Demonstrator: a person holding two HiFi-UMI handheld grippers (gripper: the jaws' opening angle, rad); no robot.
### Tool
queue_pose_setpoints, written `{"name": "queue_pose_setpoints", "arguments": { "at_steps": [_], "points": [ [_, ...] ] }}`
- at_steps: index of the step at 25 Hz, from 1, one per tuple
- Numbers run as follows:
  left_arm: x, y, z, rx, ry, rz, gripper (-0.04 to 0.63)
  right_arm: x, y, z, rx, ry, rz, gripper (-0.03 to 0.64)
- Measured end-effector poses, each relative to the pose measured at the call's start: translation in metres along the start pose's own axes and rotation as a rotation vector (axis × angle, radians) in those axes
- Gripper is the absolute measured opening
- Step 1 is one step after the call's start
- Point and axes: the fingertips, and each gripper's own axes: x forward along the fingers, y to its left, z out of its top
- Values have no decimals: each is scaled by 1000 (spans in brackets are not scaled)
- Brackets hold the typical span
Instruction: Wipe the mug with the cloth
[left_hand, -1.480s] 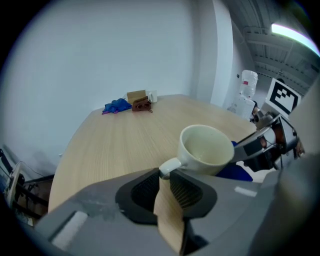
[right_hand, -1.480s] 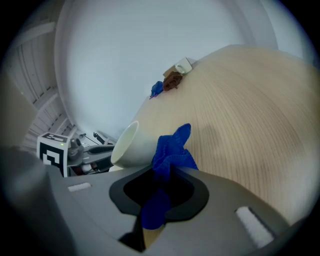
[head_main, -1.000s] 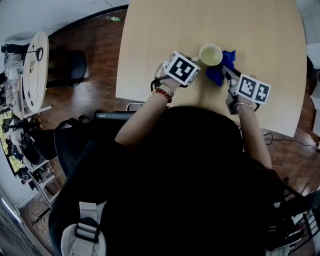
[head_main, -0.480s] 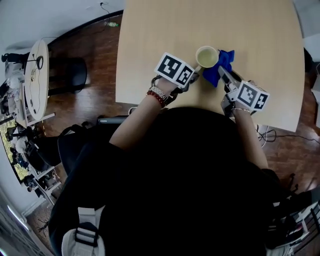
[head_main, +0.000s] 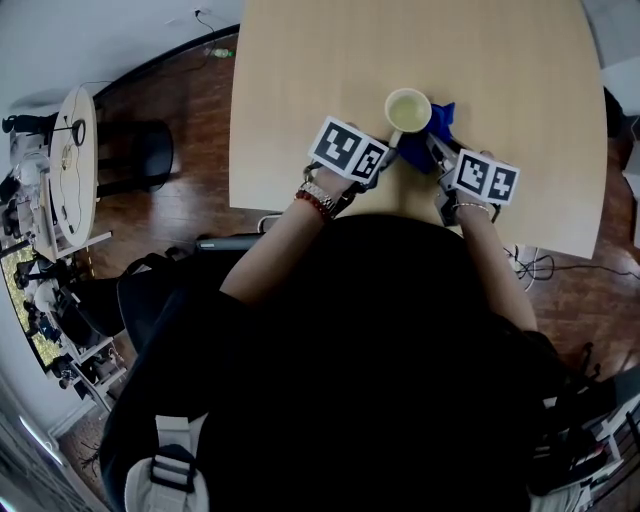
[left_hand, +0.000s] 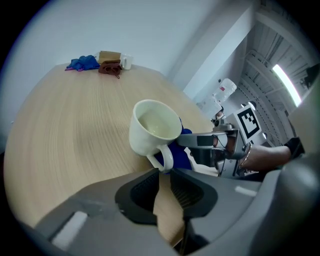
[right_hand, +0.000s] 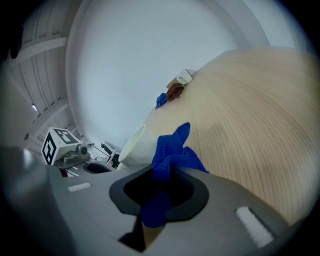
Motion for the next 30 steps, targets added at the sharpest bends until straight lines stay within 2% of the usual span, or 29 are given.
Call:
{"name": "queue_pose_setpoints", "arguments": {
  "at_steps": [3, 8, 12, 16, 18, 21, 25, 30],
  "points": [
    [3, -3, 1, 0, -10, -15, 78, -4, 7, -1, 14, -10, 31, 54],
    [8, -10, 5, 17, -36, -65, 75, -32, 43, 14, 68, -98, 165, 54],
    [10, -20, 6, 36, -48, -126, 44, -40, 45, 18, 14, -148, 190, 54],
    [10, -23, 8, 51, -54, -128, 40, -29, 50, 13, -83, -146, 189, 54],
    [9, -22, 9, 51, -59, -137, 35, -24, 45, 6, -118, -117, 163, 54],
    [8, -23, 8, 48, -65, -161, 35, -13, 29, -8, -114, -49, 107, 54],
    [9, -23, 9, 48, -83, -169, 34, 0, 4, -23, -151, 88, -46, 54],
    [8, -18, 8, 11, -132, -175, 3, -13, -8, -14, -196, 127, -130, 57]
  ]
}}
